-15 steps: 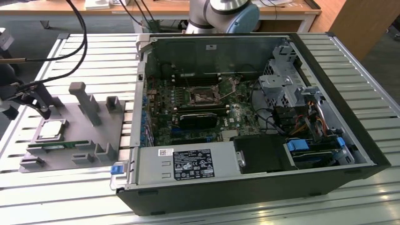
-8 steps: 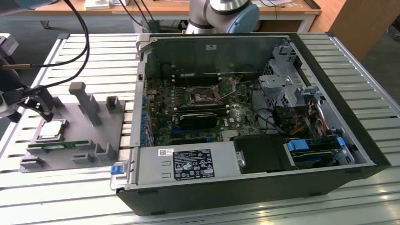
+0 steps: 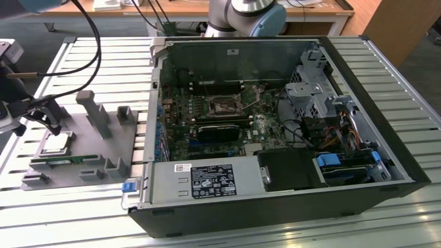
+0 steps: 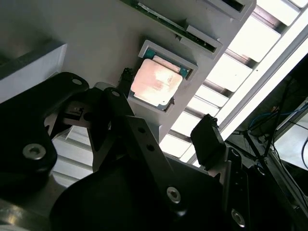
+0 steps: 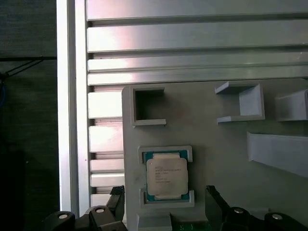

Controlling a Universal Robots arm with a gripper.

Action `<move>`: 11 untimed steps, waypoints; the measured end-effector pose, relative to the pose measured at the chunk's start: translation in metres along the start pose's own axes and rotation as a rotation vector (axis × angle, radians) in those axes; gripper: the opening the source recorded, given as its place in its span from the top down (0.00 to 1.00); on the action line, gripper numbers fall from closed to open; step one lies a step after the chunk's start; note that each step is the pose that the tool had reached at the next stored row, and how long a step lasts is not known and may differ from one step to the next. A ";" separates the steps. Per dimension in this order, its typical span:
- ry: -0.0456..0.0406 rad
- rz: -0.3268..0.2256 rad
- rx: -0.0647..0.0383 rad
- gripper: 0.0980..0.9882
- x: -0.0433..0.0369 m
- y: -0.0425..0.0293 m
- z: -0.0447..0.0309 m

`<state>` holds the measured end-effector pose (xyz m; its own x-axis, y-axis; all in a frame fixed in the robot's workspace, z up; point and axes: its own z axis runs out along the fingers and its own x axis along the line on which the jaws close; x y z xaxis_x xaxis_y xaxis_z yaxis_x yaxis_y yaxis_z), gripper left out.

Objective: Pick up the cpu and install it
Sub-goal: 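Pick up the cpu and move it towards the insertion slot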

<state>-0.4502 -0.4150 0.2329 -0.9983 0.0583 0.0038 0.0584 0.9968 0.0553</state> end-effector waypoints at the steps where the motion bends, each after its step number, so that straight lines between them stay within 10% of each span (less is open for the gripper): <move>1: 0.0000 0.000 0.000 0.26 -0.0002 0.0000 0.0003; 11: 0.0002 0.000 0.000 0.26 -0.0004 -0.0004 0.0063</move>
<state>-0.4499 -0.4151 0.2266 -0.9983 0.0581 0.0041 0.0582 0.9968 0.0552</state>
